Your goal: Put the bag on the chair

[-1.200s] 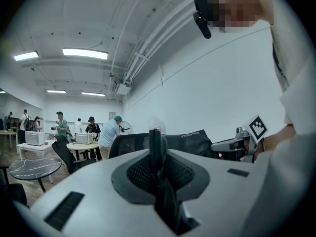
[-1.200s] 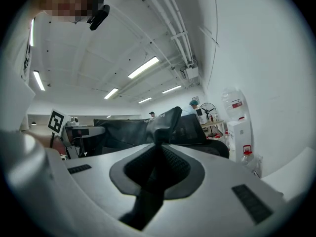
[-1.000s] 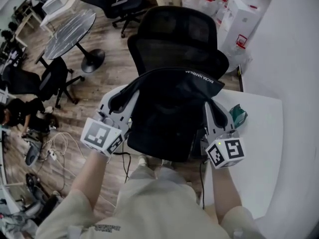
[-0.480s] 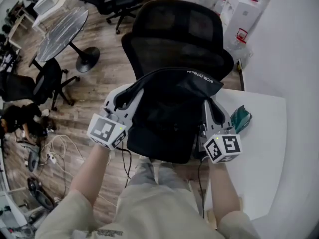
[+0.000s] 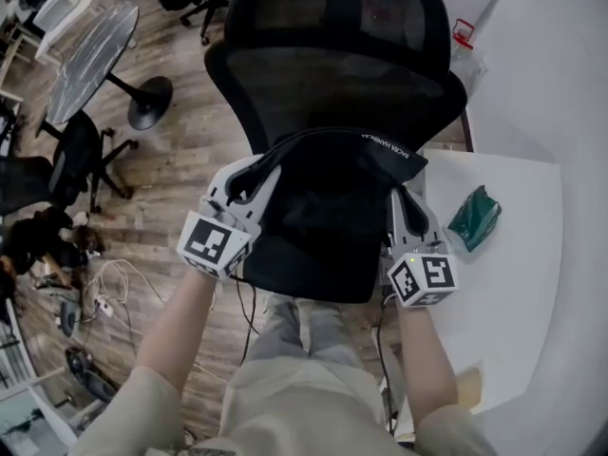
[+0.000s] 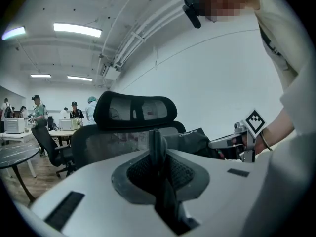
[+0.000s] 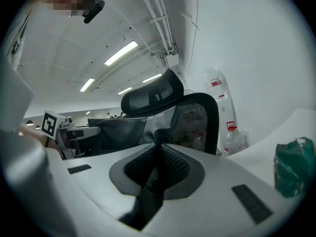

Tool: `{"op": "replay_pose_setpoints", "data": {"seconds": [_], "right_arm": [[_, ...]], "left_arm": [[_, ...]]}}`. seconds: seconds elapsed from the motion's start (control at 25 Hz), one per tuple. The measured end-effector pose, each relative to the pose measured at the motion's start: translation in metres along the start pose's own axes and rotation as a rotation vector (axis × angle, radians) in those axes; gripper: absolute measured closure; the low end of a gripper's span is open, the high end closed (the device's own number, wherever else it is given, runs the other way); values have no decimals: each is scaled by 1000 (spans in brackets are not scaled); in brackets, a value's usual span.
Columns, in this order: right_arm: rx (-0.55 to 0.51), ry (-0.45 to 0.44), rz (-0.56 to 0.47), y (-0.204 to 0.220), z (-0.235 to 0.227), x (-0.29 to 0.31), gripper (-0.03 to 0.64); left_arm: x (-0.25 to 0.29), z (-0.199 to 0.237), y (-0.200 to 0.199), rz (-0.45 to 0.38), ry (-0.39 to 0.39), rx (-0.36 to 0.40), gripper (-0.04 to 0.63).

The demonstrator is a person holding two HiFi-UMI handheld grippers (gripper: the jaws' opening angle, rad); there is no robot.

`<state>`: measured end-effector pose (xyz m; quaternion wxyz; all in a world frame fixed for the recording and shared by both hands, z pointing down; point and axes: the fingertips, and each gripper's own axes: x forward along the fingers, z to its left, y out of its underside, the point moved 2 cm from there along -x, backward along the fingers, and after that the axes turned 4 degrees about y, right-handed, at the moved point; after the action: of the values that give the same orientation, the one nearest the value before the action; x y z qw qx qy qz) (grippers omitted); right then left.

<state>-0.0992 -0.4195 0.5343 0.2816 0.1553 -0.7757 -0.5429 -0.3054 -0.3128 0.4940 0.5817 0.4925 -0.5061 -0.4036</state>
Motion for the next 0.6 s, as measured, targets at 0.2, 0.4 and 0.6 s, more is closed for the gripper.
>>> {"op": "replay_pose_setpoints", "data": {"seconds": [0.2, 0.4, 0.6], "right_arm": [[4, 46, 40, 43, -9, 22, 561], [2, 48, 84, 98, -19, 38, 561], [64, 81, 157, 149, -23, 54, 561]], "left_arm": [[16, 14, 53, 46, 2, -34, 531], [31, 22, 110, 95, 25, -57, 531], [39, 33, 158, 176, 30, -92, 531]]}}
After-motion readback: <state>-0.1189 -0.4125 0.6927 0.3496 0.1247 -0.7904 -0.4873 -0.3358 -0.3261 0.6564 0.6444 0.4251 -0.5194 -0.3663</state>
